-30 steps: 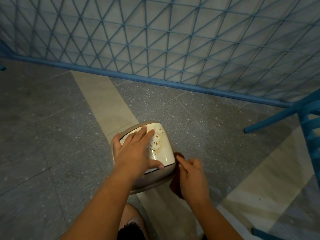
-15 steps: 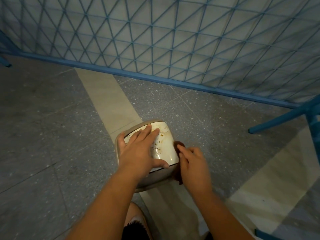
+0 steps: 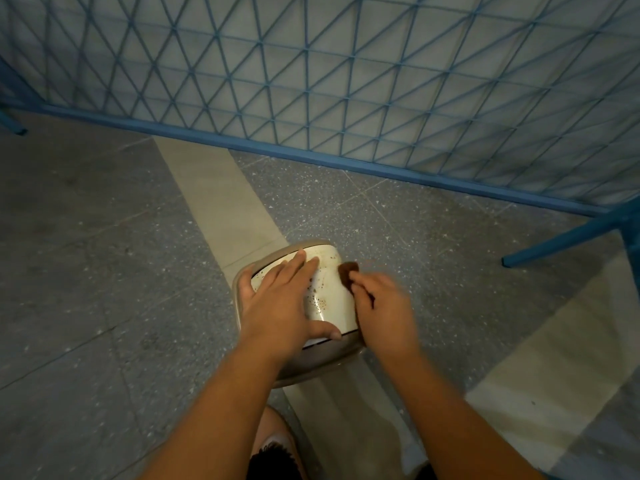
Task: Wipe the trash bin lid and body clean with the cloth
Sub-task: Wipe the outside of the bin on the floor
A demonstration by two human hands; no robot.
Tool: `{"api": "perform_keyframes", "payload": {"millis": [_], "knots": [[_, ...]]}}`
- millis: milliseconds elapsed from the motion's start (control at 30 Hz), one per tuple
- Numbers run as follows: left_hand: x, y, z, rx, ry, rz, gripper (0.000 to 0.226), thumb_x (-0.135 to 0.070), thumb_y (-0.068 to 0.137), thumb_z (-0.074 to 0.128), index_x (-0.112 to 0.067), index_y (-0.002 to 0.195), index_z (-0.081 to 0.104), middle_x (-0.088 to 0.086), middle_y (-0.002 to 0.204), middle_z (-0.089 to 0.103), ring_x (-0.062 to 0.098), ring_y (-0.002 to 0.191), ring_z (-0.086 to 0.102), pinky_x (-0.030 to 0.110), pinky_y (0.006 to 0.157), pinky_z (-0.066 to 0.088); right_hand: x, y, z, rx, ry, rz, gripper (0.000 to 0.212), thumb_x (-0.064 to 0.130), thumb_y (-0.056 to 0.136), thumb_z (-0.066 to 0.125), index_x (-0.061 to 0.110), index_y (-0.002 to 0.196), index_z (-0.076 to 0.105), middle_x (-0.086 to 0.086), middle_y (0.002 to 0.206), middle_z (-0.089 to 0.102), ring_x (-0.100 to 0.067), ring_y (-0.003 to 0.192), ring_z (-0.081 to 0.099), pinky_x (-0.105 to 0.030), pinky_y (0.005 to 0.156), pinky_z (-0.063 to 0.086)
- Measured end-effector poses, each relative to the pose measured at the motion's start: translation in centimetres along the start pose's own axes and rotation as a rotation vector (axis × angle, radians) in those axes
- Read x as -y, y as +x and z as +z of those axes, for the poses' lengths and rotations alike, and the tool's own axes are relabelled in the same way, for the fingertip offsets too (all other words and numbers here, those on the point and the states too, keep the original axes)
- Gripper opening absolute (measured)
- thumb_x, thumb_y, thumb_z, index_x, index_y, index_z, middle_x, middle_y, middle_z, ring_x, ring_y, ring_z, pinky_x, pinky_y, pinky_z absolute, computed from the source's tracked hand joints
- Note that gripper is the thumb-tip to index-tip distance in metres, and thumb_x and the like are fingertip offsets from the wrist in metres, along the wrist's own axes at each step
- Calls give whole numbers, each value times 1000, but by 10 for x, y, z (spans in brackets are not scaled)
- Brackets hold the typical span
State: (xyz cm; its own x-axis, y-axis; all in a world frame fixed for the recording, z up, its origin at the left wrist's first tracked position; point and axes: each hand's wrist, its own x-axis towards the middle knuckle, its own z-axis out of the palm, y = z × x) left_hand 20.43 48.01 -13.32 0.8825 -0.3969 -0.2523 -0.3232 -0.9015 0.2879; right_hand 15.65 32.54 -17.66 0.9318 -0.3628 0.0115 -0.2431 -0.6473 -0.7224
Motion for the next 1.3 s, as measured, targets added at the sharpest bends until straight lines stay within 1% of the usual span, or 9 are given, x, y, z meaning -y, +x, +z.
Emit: {"api": "perform_keyframes", "payload": {"millis": [167, 267, 333, 533, 633, 833, 1133, 1200, 1300], "knots": [[0, -1, 0, -11, -13, 0, 110, -78, 60, 61, -41, 150, 9, -20, 159, 8, 3, 145, 9, 40, 111, -14, 2, -42, -9, 20, -62, -212, 28, 25, 88, 50, 19, 106, 71, 1, 110, 65, -11, 103, 53, -9, 94, 33], [0, 0, 0, -16, -4, 1, 108, -77, 62, 60, -39, 151, 11, -19, 159, 9, 2, 145, 10, 41, 112, -12, 12, -17, -2, 74, -79, -308, 29, 23, 87, 50, 18, 106, 71, -3, 110, 65, -17, 104, 55, -23, 90, 45], [0, 0, 0, -5, 18, -5, 112, -79, 61, 59, -37, 151, 8, -19, 159, 8, 3, 146, 9, 43, 113, -11, 19, 7, 5, 78, -73, -242, 25, 17, 89, 53, 17, 107, 71, -5, 111, 65, -20, 104, 56, -29, 89, 47], [0, 2, 1, 30, -4, -29, 115, -79, 59, 61, -40, 151, 5, -20, 159, 2, 4, 146, 6, 45, 115, -8, 2, 19, 4, 56, 51, 130, 27, 17, 93, 52, 18, 116, 66, -2, 114, 63, -10, 98, 56, -15, 85, 37], [1, 1, 1, 29, -11, -21, 114, -80, 60, 60, -40, 151, 4, -20, 160, 1, 4, 147, 4, 44, 115, -8, -4, -14, -2, 18, 17, 95, 26, 14, 92, 53, 16, 115, 66, -2, 114, 63, -9, 98, 55, -16, 87, 38], [3, 0, 2, 9, -55, -4, 107, -75, 64, 61, -40, 151, 8, -21, 159, 4, 2, 146, 7, 40, 114, -7, 15, -11, 7, 42, -92, -215, 30, 27, 90, 51, 19, 113, 67, -1, 115, 62, -16, 107, 52, -24, 92, 42], [2, 3, 2, 47, -30, -27, 116, -78, 59, 63, -40, 151, 3, -20, 160, 0, 4, 147, 3, 42, 115, -7, 4, 35, 10, 94, 110, 269, 29, 22, 95, 50, 17, 120, 63, -3, 120, 63, -14, 103, 57, -23, 89, 40], [1, 2, 2, 47, -32, -27, 115, -77, 61, 63, -40, 151, 2, -20, 160, -1, 4, 147, 2, 41, 115, -8, -1, 14, 6, 55, 79, 248, 29, 21, 94, 50, 17, 119, 63, -4, 116, 63, -13, 99, 57, -21, 87, 40], [2, 1, 3, 29, -50, -22, 114, -77, 60, 63, -41, 151, 4, -21, 159, 0, 3, 146, 3, 39, 115, -8, 4, -8, 5, -29, 48, 41, 25, 17, 93, 54, 16, 115, 66, 0, 111, 62, -13, 100, 56, -22, 88, 43]]}}
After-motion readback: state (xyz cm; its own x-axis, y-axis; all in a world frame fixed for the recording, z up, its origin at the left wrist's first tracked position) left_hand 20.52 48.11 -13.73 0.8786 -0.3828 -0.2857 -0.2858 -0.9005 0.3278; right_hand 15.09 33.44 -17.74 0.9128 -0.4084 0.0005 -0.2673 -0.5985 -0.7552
